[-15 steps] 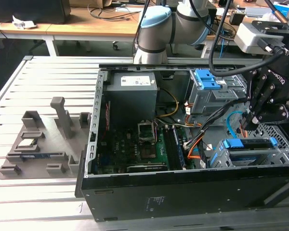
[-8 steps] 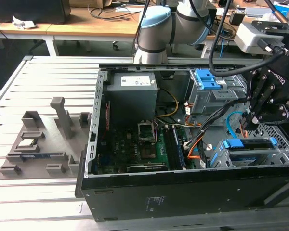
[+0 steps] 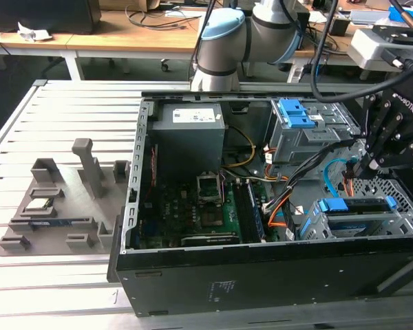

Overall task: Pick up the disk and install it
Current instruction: 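Insert the first disk wire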

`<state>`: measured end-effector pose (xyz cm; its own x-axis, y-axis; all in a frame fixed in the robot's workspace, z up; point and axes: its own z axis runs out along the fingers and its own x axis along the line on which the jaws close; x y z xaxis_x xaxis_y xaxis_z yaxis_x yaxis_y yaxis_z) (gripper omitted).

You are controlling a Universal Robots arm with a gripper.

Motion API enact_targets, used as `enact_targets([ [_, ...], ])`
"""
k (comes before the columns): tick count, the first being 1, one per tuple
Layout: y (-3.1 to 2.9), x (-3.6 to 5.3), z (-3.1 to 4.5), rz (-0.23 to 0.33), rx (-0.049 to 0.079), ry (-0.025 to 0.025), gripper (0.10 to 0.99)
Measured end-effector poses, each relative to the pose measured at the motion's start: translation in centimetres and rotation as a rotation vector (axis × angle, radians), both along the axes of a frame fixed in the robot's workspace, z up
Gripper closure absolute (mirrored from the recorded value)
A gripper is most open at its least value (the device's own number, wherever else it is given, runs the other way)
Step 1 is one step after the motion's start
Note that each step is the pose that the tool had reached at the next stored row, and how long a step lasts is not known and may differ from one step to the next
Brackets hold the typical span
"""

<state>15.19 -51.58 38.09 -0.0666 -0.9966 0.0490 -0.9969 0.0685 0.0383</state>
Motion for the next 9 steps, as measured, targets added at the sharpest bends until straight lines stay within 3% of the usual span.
enact_targets([
  [2, 0.38, 0.57, -0.01, 0.000, 0.000, 0.0001, 0.980],
  [5, 2.01, 1.70, -0.06, 0.000, -0.001, 0.0002, 0.980],
  [9, 3.14, 2.08, -0.14, 0.000, -0.001, 0.0003, 0.980],
])
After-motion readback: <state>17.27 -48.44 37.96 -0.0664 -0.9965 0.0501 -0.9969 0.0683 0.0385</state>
